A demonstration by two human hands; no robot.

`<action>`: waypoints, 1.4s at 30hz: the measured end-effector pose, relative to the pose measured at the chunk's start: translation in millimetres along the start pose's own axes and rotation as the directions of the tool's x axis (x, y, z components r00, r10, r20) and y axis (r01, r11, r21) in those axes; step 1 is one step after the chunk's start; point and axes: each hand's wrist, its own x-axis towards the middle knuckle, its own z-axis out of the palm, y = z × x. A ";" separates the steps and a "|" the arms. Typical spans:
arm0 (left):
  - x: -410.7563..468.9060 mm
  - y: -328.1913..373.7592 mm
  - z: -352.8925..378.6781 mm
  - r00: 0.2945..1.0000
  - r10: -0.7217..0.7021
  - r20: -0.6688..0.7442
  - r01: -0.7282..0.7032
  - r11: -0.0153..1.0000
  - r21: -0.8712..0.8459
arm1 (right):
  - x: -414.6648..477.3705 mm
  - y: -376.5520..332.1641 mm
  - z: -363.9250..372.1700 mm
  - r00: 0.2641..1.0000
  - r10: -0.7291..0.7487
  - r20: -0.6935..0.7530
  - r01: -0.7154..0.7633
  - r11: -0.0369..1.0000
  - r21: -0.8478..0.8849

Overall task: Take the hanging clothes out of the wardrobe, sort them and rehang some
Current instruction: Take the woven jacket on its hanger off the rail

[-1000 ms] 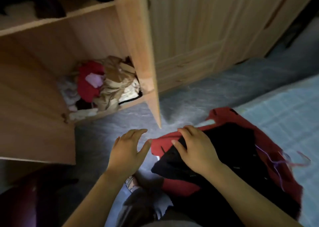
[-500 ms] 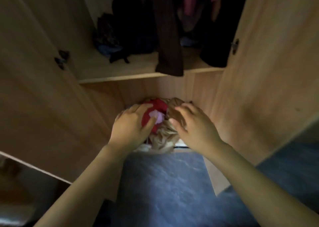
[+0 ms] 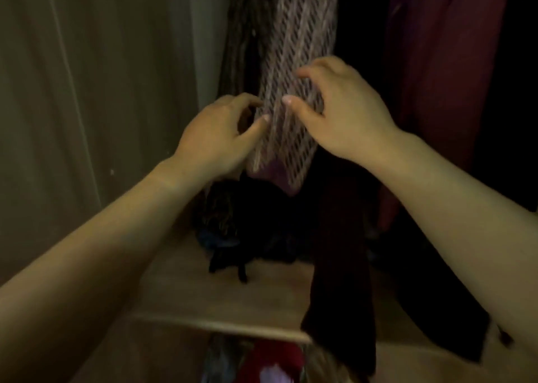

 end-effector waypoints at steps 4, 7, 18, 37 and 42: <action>100.4 -21.9 -2.8 0.992 -0.011 -0.124 0.008 1.000 -0.027 | 103.8 38.8 5.1 0.990 -0.089 -0.111 0.083 0.995 -0.051; 159.6 -39.4 -4.5 0.983 -0.012 -0.181 0.007 1.000 -0.030 | 170.5 61.3 8.8 0.973 -0.151 -0.173 0.135 0.985 -0.105; 307.8 -106.3 -7.4 0.937 0.082 -0.339 -0.110 0.992 -0.062 | 320.3 112.0 8.4 0.919 -0.231 -0.318 0.063 0.886 -0.460; 470.9 -148.4 45.2 0.875 0.173 -0.451 -0.328 0.898 -0.292 | 461.9 139.3 6.1 0.987 0.029 -0.160 -0.121 0.786 -0.607; 480.9 -148.0 46.2 0.805 0.236 -0.544 -0.401 0.892 -0.206 | 473.1 151.2 3.3 0.956 0.106 -0.272 -0.205 0.907 -0.367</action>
